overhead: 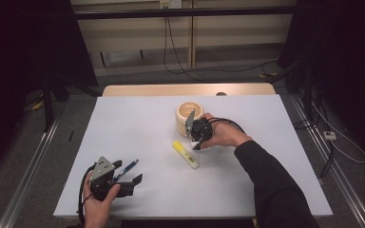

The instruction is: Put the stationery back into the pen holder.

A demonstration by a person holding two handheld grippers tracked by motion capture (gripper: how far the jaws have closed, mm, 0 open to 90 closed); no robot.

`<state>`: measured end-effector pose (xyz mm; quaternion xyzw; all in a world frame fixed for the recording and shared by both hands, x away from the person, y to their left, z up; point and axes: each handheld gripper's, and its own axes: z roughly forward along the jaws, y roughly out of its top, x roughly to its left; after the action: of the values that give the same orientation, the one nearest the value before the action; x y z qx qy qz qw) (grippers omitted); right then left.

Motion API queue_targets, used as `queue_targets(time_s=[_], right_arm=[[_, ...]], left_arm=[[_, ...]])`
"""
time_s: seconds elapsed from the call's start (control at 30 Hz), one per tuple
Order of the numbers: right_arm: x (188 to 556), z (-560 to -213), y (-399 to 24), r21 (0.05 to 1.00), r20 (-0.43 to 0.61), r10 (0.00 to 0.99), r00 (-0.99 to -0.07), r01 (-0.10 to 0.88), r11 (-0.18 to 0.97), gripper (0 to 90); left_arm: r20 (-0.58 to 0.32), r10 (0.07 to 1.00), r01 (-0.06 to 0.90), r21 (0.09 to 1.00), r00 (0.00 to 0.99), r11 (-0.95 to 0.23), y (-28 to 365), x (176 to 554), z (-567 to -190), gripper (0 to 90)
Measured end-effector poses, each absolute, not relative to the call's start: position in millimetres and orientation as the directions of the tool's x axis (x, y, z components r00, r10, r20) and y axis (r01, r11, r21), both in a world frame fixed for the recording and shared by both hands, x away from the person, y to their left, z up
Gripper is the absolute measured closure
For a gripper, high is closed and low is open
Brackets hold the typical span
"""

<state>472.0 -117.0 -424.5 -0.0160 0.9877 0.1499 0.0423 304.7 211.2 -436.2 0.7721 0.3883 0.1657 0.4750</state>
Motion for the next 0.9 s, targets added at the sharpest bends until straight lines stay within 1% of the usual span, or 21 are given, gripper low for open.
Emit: queue_targets(time_s=[0.2,0.57,0.7,0.83,0.9], right_arm=[[475,-427,-120,0.31,-0.06,-0.01,-0.998,-0.028,0.95,67.6],[471,-423,-122,0.308,-0.082,-0.011,-0.997,-0.036,0.951,68.5],[470,-416,-129,0.357,-0.095,0.017,-0.995,-0.019,0.934,68.5],[465,-413,-133,0.379,-0.125,0.036,-0.992,-0.014,0.925,68.6],[462,-410,-136,0.41,-0.13,0.055,-0.99,-0.003,0.912,68.6]], left_arm=[[-0.117,0.754,0.442,0.863,0.647,-0.246,211,305,-437,7.2],[-0.117,0.753,0.444,0.861,0.647,-0.248,211,305,-437,7.4],[-0.116,0.753,0.444,0.861,0.648,-0.249,211,305,-437,7.4],[-0.114,0.753,0.446,0.858,0.648,-0.254,211,305,-437,7.4],[-0.113,0.754,0.445,0.859,0.648,-0.253,211,305,-437,7.5]])
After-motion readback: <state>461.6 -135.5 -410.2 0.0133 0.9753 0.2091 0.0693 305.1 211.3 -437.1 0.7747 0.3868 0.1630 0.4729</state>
